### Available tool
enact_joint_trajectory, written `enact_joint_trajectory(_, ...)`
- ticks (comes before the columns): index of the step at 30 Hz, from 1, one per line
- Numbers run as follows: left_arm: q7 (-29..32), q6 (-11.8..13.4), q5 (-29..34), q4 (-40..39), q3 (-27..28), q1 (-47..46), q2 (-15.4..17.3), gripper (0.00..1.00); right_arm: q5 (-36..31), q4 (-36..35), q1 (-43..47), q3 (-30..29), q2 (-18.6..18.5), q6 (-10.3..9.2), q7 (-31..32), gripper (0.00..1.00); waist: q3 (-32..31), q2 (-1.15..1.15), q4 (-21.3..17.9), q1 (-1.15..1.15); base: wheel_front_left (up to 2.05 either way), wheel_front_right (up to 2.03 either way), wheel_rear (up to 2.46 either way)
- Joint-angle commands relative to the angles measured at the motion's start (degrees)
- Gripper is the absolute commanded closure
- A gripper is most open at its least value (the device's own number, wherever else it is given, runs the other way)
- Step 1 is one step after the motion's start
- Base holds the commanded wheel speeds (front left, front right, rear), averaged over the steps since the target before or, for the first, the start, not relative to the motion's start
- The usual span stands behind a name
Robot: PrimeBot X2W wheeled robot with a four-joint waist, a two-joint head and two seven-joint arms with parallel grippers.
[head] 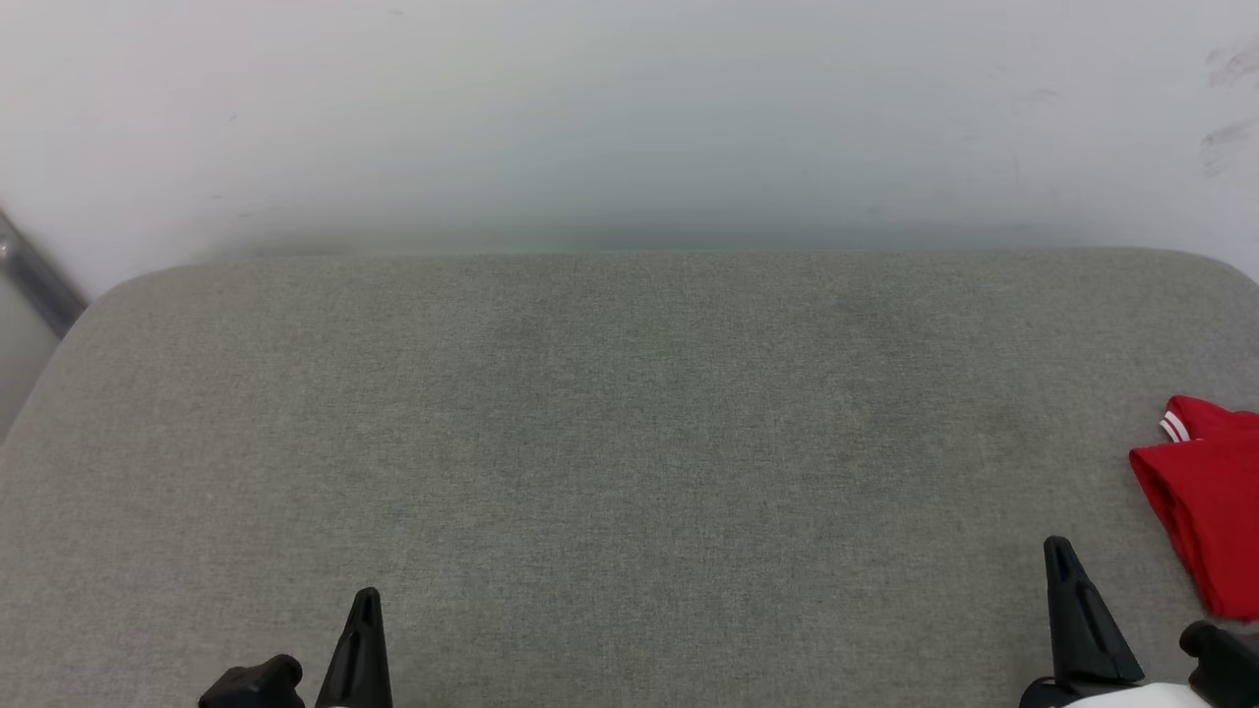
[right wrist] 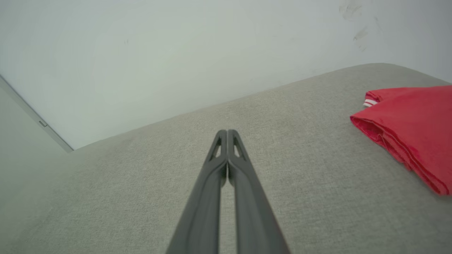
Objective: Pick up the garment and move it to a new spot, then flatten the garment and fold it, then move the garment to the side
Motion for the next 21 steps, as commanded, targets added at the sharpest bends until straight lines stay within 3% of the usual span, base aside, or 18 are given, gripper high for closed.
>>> enact_joint_trajectory(1,0.46,-0.57,-2.65,-0.51,0.34,-1.84,0.5,1.0,2.78,-0.5,-2.17,0.03,-0.51,0.0,0.48,1.0,0.01,0.0,-0.03,0.0,0.0,0.0,0.0)
enact_joint_trajectory(21,4.39,-3.29,-22.28,2.18,1.43,-5.81,1.29,1.0,22.13,1.95,-5.58,-0.01,-1.06,-0.01,4.67,1.0,0.13,0.0,-0.47,0.0,0.0,0.0,0.0)
